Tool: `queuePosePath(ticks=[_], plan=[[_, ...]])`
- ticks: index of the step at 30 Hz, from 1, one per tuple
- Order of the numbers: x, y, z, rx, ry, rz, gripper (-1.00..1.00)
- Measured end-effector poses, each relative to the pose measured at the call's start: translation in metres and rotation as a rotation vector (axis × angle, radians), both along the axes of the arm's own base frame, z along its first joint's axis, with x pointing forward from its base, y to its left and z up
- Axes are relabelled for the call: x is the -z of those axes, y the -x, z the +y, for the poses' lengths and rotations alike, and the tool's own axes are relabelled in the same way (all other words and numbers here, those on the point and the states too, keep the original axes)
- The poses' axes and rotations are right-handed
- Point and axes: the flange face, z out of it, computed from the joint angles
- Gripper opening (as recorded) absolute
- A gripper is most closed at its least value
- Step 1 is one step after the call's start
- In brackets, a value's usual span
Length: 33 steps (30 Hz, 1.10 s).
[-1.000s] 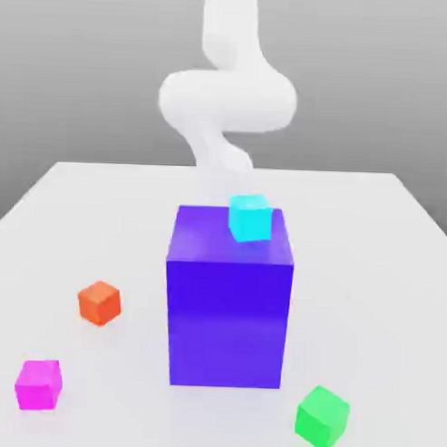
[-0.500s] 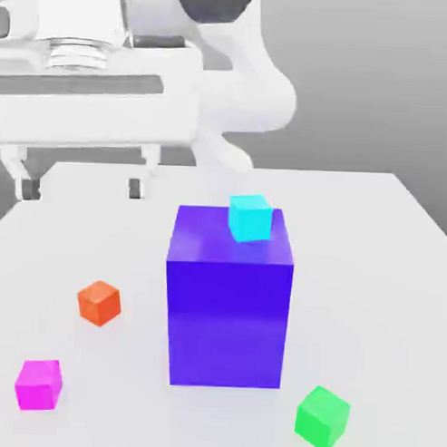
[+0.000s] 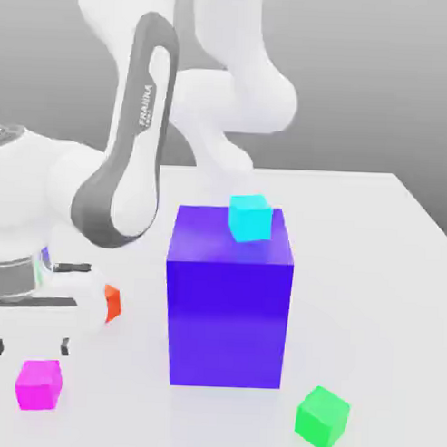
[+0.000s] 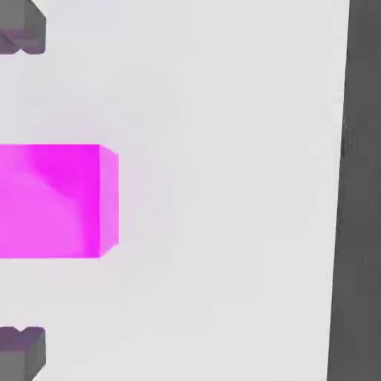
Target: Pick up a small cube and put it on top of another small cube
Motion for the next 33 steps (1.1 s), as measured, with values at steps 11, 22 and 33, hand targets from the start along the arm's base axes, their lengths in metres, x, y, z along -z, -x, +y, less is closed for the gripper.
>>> queuePosePath(ticks=[11, 22, 33], plan=[[0.008, 0.001, 0.000, 0.000, -0.001, 0.003, -1.00], [-0.055, -0.059, 0.204, -0.297, -0.030, 0.011, -1.00], [-0.027, -0.041, 0.388, -0.567, -0.003, 0.005, 1.00]])
